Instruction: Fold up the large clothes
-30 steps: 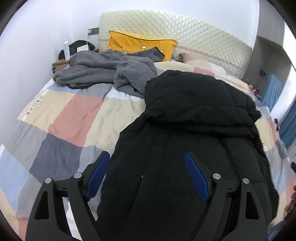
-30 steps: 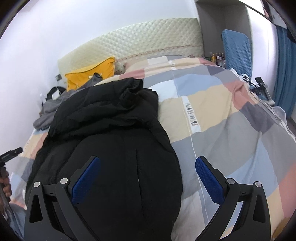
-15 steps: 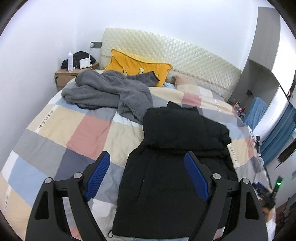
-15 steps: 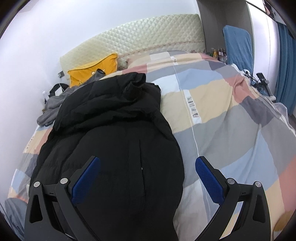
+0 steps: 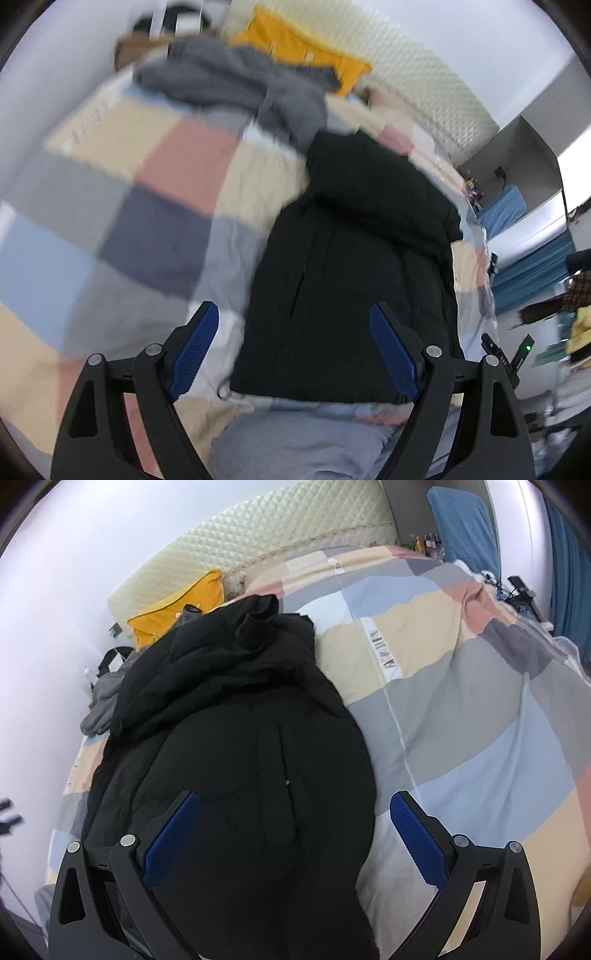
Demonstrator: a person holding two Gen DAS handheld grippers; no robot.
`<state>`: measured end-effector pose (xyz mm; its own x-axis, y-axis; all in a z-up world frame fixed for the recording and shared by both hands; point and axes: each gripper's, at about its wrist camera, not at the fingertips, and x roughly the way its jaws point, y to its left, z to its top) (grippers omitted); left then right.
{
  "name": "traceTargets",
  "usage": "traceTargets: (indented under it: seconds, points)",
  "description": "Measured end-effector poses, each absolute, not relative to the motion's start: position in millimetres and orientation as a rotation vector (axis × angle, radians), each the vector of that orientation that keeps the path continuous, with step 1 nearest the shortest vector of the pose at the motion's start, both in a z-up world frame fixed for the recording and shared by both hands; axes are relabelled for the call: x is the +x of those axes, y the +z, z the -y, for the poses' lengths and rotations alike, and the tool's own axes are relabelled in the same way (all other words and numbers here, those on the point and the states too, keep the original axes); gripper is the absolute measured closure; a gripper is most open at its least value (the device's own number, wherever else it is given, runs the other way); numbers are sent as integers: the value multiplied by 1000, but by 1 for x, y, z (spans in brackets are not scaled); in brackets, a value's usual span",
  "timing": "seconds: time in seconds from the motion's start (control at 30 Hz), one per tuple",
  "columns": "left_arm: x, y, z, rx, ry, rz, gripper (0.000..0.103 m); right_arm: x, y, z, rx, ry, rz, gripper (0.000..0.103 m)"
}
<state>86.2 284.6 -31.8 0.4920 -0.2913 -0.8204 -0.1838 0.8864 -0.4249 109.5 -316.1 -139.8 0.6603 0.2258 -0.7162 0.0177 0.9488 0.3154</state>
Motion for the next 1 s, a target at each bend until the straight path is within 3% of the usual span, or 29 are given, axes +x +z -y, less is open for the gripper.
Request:
traceTargets:
  seconds: [0.2, 0.47, 0.77, 1.0]
  points:
    - [94, -115, -295, -631, -110, -1215, 19, 108, -143, 312, 298, 109, -898, 0]
    - [106, -177, -292, -703, -232, -1355, 19, 112, -150, 333, 497, 255, -1081, 0]
    - [122, -209, -276, -743, -340, -1456, 19, 134, -194, 356, 579, 326, -1365, 0]
    - [132, -222, -274, -698, -284, -1541, 19, 140, -226, 380, 686, 218, -1452, 0]
